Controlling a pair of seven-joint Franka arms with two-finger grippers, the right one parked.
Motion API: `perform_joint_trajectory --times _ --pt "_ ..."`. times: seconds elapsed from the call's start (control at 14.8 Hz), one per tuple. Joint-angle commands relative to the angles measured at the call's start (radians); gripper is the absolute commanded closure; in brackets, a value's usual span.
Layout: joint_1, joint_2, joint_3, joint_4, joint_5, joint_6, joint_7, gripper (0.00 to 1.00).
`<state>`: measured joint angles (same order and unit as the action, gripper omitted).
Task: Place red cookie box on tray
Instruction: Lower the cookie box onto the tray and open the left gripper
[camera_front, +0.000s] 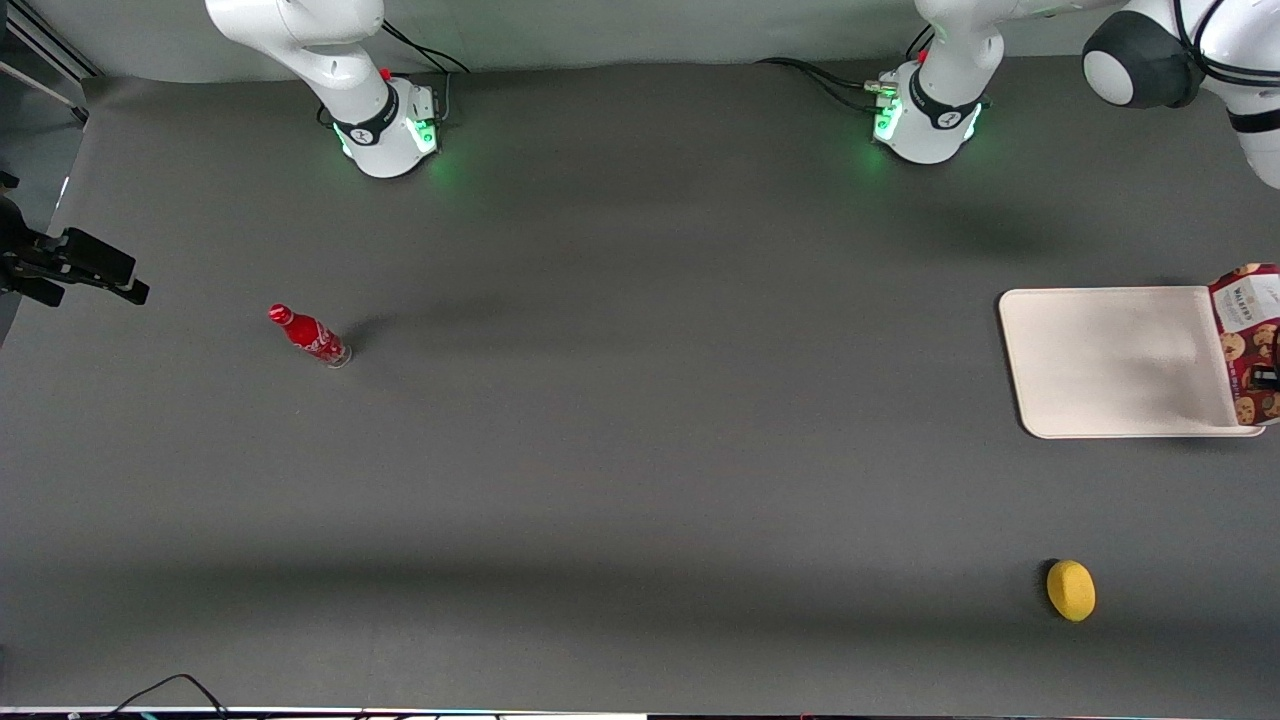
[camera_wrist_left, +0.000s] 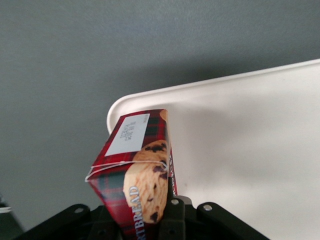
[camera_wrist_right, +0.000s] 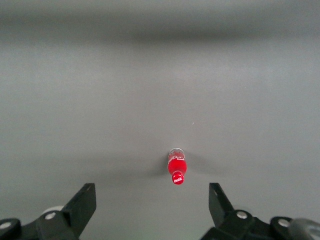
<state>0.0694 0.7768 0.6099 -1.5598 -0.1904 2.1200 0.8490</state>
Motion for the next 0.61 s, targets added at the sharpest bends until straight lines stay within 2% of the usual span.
perform_joint_trajectory --times 0.0,0.14,0.27,0.54 --pt "-0.005 0.028 0.016 -0.025 -0.079 0.037 0.083 0.01" --pt "-0.003 0.024 0.016 -0.023 -0.084 0.023 0.085 0.00" --pt "-0.022 0.004 0.057 -0.002 -0.086 -0.015 0.079 0.00" --pt "-0.059 -0.138 0.102 0.128 -0.077 -0.306 0.068 0.00"
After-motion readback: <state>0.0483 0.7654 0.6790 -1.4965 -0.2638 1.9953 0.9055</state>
